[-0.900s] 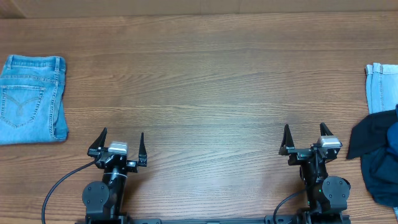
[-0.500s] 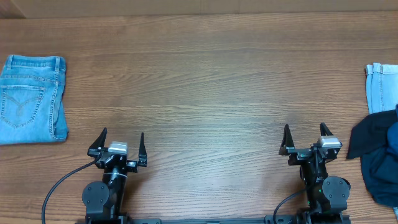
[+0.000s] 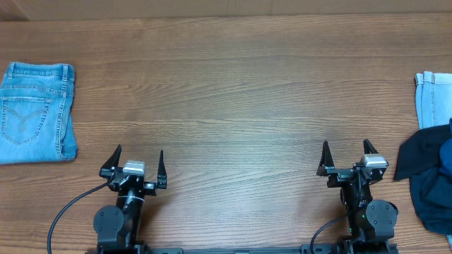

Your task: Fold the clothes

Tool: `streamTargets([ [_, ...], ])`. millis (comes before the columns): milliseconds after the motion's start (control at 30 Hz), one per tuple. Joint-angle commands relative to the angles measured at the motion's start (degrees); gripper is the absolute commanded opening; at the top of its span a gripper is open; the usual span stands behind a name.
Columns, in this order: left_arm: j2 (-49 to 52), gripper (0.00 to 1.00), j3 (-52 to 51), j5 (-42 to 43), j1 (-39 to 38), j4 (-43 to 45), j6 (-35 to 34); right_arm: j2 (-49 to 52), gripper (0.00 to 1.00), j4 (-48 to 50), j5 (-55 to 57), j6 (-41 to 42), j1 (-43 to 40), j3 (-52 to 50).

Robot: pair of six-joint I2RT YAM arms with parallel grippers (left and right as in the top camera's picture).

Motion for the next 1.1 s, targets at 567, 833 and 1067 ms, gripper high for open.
streamTargets([
  [567,-0.50,1.00,0.11,-0.50,0.31,0.44,-16.24,-0.55,1.00,2.95,-2.97,4.63,0.24,-0.52],
  [833,6.56,1.00,15.69,0.76,0.31,-10.03,-15.23,7.45,1.00,-1.55,6.49,9.33,0.22,7.67],
  [1067,35.67,1.00,42.69,2.29,0.31,-30.32,-14.91,39.39,1.00,-15.21,0.61,10.36,0.24,31.78],
])
